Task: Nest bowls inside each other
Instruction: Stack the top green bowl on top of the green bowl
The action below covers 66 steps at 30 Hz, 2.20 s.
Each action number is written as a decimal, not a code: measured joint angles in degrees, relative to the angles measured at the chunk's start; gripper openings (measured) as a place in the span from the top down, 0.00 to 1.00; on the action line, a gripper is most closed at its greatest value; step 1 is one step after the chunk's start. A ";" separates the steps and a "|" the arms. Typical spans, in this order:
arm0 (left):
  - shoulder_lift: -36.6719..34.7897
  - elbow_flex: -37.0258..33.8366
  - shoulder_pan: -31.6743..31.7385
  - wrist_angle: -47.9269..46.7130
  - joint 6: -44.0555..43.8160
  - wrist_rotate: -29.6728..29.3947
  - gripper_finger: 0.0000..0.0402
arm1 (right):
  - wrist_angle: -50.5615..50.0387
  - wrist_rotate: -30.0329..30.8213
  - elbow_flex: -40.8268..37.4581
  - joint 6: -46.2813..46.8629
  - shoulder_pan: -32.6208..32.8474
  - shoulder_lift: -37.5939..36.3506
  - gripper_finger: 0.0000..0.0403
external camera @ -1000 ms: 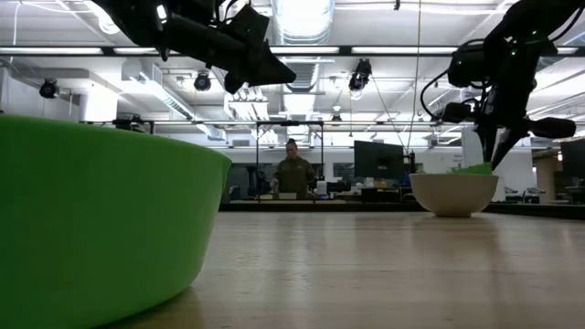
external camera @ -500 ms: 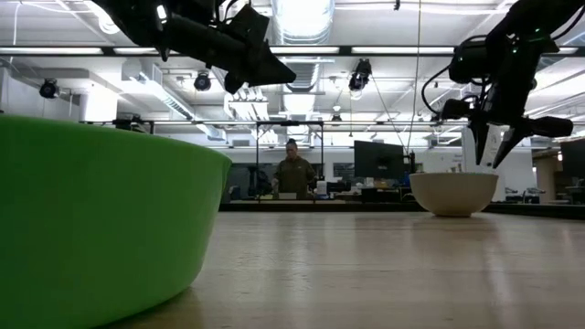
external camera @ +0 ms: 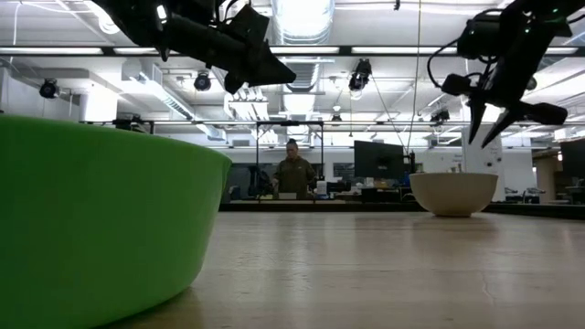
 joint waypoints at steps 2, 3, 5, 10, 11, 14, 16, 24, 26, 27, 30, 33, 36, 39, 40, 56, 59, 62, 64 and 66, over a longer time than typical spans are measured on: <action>0.01 0.00 0.00 0.00 0.00 0.00 0.87 | -0.06 0.03 0.42 0.60 1.08 -0.44 0.79; 0.00 0.00 0.00 0.00 0.00 0.00 0.87 | -0.08 0.04 0.67 0.92 1.61 -0.57 0.80; 0.00 0.00 0.00 0.00 0.00 0.00 0.87 | -0.08 0.08 1.00 1.50 2.66 -0.59 0.81; 0.02 0.00 -0.01 0.00 0.00 0.00 0.87 | -0.41 0.72 1.41 3.79 5.06 -0.49 0.85; 0.02 0.00 0.00 0.00 0.00 0.00 0.87 | -0.42 1.27 1.57 4.28 5.69 -0.49 0.85; 0.02 0.00 0.00 0.00 0.00 0.00 0.87 | -0.42 2.54 2.01 4.66 7.78 -0.49 0.87; 0.02 0.00 0.00 0.00 0.00 0.00 0.87 | -0.60 3.14 2.26 4.69 9.36 -0.37 0.87; 0.02 0.00 0.00 0.00 0.00 0.00 0.87 | -0.43 4.04 2.76 8.84 16.60 -0.06 0.89; 0.02 0.00 -0.02 0.00 0.00 0.00 0.87 | 0.07 5.56 2.76 10.05 18.88 -0.20 0.89; 0.02 0.00 -0.02 -0.02 0.00 0.00 0.87 | 0.24 6.45 2.78 10.79 20.02 -0.23 0.89; 0.02 0.00 0.00 0.00 0.00 0.00 0.87 | 0.18 8.45 3.19 12.54 23.16 -0.19 0.89; 0.02 0.00 -0.01 -0.01 0.00 0.00 0.87 | -0.01 9.83 4.35 13.72 26.25 -0.03 0.89; 0.02 0.00 -0.01 -0.02 0.00 0.00 0.87 | -0.41 12.19 5.70 15.08 29.18 -0.01 0.89; 0.02 0.00 -0.02 -0.02 0.00 0.00 0.87 | -0.52 13.91 6.50 16.74 31.88 -0.01 0.89; 0.02 0.00 0.00 -0.02 0.00 0.00 0.87 | -0.53 14.22 6.57 17.27 32.78 -0.01 0.89; 0.02 0.00 -0.01 -0.02 0.00 0.00 0.87 | 5.16 25.16 6.61 17.12 45.91 -1.29 0.89; 0.02 0.00 0.00 -0.02 0.00 -0.02 0.87 | 7.69 28.17 6.61 15.44 46.58 -3.15 0.89; 0.02 0.00 -0.02 -0.04 0.00 0.00 0.87 | 10.19 30.20 6.61 12.60 46.60 -5.41 0.89; 0.02 0.00 -0.01 -0.04 0.00 0.00 0.87 | 11.72 30.26 6.61 9.72 46.60 -6.94 0.89; 0.02 0.00 -0.02 -0.05 0.00 0.00 0.87 | 12.70 30.23 6.61 6.18 46.60 -8.77 0.89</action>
